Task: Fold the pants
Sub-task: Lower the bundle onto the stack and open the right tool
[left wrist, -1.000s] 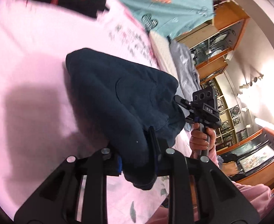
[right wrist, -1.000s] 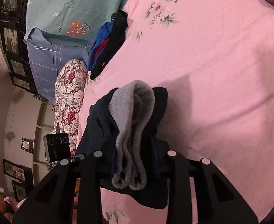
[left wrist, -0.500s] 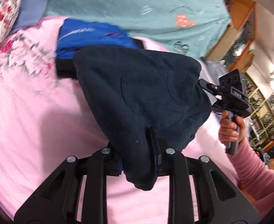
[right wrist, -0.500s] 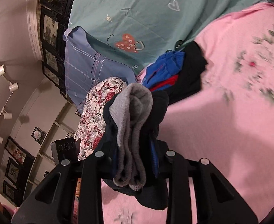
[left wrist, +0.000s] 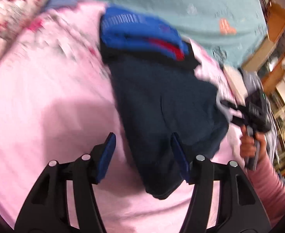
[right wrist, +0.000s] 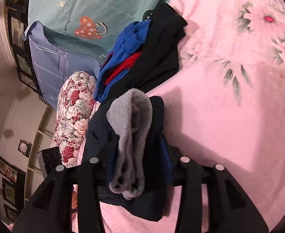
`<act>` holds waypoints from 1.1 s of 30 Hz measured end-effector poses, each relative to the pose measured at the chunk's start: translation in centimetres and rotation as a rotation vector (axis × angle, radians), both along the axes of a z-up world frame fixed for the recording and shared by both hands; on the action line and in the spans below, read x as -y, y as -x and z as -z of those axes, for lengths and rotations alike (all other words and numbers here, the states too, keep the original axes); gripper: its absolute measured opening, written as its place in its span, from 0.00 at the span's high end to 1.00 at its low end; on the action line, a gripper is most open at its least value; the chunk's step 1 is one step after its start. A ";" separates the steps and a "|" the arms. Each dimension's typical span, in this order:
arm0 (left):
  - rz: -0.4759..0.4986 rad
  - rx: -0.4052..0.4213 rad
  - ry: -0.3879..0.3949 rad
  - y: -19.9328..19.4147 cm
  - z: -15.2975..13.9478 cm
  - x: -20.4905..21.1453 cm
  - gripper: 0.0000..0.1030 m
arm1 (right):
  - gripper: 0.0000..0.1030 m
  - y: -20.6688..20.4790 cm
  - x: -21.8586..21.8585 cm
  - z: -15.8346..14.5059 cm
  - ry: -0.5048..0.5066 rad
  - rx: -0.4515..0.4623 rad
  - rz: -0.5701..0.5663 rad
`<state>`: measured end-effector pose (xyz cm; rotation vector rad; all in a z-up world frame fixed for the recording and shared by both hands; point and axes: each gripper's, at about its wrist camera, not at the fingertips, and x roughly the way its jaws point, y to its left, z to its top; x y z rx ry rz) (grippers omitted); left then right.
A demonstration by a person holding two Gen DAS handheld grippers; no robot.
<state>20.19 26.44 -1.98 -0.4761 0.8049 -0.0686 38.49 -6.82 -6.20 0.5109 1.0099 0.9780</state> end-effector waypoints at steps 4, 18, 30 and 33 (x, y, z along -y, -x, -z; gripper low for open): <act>0.002 0.105 -0.007 -0.2 -3.6 0.1 0.28 | 0.51 0.8 2.0 -2.6 0.022 0.075 0.097; 0.093 0.005 -0.128 -4.2 -1.7 4.3 0.30 | 0.63 0.2 -4.5 -3.2 0.077 0.152 -0.046; 0.005 -0.098 -0.257 -0.6 1.0 8.1 0.15 | 0.58 7.5 -2.8 -3.2 0.267 0.219 -0.107; -0.058 -0.081 -0.318 1.1 -0.9 9.0 0.11 | 0.55 7.9 -2.2 -3.6 0.249 0.207 -0.080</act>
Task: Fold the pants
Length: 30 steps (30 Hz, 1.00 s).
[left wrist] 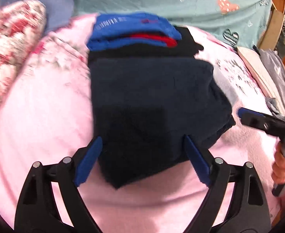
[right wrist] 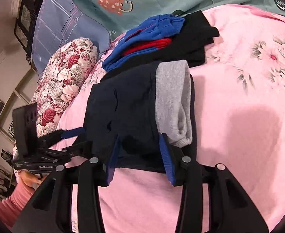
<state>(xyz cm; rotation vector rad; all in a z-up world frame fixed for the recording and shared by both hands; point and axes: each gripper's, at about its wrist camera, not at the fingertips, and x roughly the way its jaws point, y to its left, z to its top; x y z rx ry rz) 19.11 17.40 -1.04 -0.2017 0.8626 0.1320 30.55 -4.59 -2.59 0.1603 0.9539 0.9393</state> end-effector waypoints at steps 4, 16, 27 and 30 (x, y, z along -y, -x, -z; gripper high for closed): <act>-0.054 0.020 -0.114 2.7 -1.2 2.3 0.04 | 0.45 4.2 0.8 -2.8 0.053 0.150 0.014; -0.087 0.083 -0.165 10.0 -1.0 6.8 0.02 | 0.01 11.6 3.7 -2.5 0.107 0.323 0.120; -0.088 0.115 -0.148 11.0 -0.4 6.8 0.02 | 0.01 12.7 4.6 -1.7 0.182 0.375 0.196; -0.081 0.117 -0.146 10.9 -0.2 6.9 0.02 | 0.01 13.0 4.4 -1.7 0.195 0.396 0.195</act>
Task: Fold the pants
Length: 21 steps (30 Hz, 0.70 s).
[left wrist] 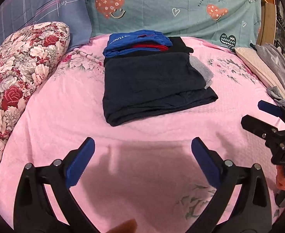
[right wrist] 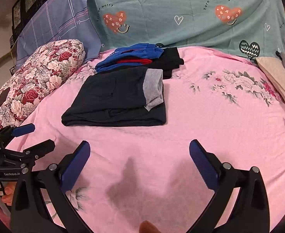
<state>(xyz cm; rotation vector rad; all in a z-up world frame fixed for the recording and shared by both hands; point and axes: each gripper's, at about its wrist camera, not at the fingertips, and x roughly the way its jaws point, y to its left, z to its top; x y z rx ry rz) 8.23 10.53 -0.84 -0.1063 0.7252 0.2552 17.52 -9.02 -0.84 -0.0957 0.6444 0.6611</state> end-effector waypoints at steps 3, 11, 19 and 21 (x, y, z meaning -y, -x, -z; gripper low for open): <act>-0.002 0.009 -0.002 0.1 0.0 0.0 0.02 | 0.01 0.4 -0.5 0.1 0.032 0.012 -0.011; -0.002 -0.008 -0.004 -0.2 0.3 0.1 0.02 | 0.01 0.7 -1.5 0.3 0.087 0.016 -0.033; 0.000 -0.020 -0.026 -0.3 0.4 0.4 0.02 | 0.01 1.0 -2.2 0.7 0.122 0.007 -0.064; 0.002 -0.024 -0.032 -0.3 0.4 0.5 0.02 | 0.01 1.0 -2.2 0.7 0.122 0.004 -0.062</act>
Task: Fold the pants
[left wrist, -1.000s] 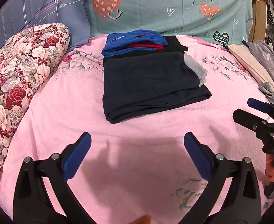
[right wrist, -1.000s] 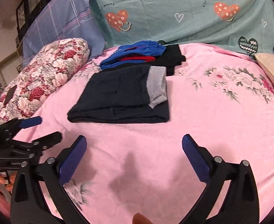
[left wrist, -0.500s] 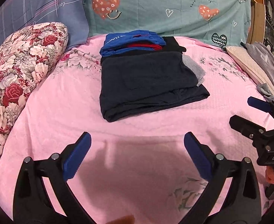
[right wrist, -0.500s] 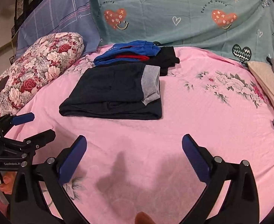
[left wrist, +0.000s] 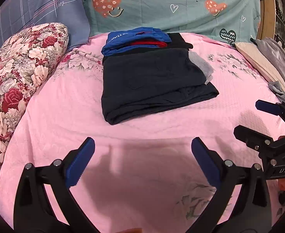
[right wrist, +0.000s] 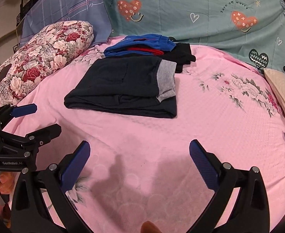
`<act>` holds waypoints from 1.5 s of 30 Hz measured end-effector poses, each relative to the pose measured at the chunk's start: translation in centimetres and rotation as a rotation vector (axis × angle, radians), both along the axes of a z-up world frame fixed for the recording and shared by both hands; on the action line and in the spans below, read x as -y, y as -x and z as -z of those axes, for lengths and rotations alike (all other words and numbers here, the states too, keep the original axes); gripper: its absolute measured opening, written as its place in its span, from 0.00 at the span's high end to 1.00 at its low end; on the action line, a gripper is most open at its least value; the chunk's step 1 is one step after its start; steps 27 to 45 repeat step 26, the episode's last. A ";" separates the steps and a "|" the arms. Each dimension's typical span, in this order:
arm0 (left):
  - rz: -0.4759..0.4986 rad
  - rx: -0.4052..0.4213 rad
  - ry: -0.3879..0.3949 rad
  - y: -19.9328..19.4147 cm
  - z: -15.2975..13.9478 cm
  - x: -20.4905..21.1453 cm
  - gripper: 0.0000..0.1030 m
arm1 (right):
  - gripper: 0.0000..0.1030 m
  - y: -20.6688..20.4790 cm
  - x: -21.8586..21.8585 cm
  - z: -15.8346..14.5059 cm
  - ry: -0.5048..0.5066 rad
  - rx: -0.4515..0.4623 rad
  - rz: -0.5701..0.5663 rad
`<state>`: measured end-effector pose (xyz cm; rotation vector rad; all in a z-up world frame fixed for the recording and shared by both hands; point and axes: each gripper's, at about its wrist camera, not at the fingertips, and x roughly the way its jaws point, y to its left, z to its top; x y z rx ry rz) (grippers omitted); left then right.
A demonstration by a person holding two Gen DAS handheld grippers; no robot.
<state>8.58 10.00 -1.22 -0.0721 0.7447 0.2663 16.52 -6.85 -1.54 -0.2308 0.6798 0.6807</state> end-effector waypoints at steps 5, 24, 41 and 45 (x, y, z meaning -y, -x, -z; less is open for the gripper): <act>0.000 -0.001 0.008 0.0 0.0 -0.1 0.02 | 0.01 -0.3 0.1 0.2 -0.001 -0.018 0.013; 0.002 -0.002 0.046 0.0 0.1 -0.6 0.02 | 0.01 -0.6 0.2 0.5 0.001 -0.043 0.029; 0.000 -0.004 0.047 -0.1 0.1 -0.6 0.02 | 0.01 -0.6 0.3 0.4 0.002 -0.043 0.029; 0.000 -0.004 0.047 -0.1 0.1 -0.6 0.02 | 0.01 -0.6 0.3 0.4 0.002 -0.043 0.029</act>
